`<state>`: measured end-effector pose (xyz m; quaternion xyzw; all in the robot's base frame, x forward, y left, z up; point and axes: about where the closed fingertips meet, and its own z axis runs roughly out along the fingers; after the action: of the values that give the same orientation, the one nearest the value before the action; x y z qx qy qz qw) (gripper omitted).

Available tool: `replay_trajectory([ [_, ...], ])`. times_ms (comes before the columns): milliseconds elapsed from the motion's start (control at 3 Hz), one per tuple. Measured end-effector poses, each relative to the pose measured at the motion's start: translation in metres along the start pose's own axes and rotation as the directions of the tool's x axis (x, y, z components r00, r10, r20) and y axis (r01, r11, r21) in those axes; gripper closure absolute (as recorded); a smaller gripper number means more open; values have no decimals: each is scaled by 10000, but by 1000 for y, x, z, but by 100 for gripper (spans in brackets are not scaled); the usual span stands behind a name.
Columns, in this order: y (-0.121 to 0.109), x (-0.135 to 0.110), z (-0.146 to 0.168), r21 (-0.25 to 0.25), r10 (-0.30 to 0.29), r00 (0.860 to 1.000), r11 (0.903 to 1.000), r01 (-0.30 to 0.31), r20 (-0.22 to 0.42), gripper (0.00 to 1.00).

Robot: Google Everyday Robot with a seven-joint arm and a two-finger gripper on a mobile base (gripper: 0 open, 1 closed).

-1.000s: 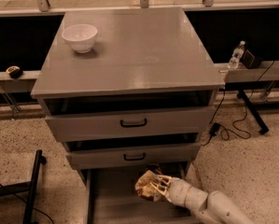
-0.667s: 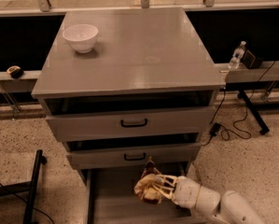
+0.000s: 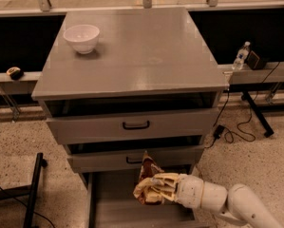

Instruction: Pick brown chip bag from top drawer and place on counter

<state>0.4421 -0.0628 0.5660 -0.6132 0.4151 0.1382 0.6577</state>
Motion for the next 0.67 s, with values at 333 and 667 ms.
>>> replay_trajectory([
  [333, -37, -72, -7, -159, -2196, 9716, 9750, 2219, 885, 100],
  [667, -79, -151, -15, -285, -3679, 9119, 9250, 3788, 1817, 100],
])
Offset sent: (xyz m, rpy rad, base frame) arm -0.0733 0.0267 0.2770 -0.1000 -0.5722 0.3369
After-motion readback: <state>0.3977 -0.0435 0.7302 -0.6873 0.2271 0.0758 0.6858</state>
